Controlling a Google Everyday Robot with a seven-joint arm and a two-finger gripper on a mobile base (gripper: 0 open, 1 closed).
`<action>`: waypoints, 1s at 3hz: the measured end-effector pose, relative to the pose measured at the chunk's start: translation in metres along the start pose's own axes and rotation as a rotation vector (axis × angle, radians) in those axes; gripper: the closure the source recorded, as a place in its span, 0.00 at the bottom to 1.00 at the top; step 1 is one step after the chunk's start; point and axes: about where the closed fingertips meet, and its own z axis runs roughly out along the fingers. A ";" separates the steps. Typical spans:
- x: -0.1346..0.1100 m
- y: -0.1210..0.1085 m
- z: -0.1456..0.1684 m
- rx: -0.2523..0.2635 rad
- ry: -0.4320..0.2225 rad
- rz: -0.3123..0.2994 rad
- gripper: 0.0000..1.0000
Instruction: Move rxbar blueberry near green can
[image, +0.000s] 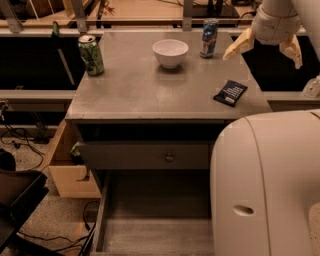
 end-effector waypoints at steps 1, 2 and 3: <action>-0.009 0.001 0.002 -0.006 -0.029 0.082 0.00; -0.005 0.003 0.025 -0.038 0.017 0.141 0.00; -0.004 0.013 0.047 -0.076 0.065 0.194 0.00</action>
Offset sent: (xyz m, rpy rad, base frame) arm 0.0013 0.0008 -0.0454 0.1611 0.1045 -0.2349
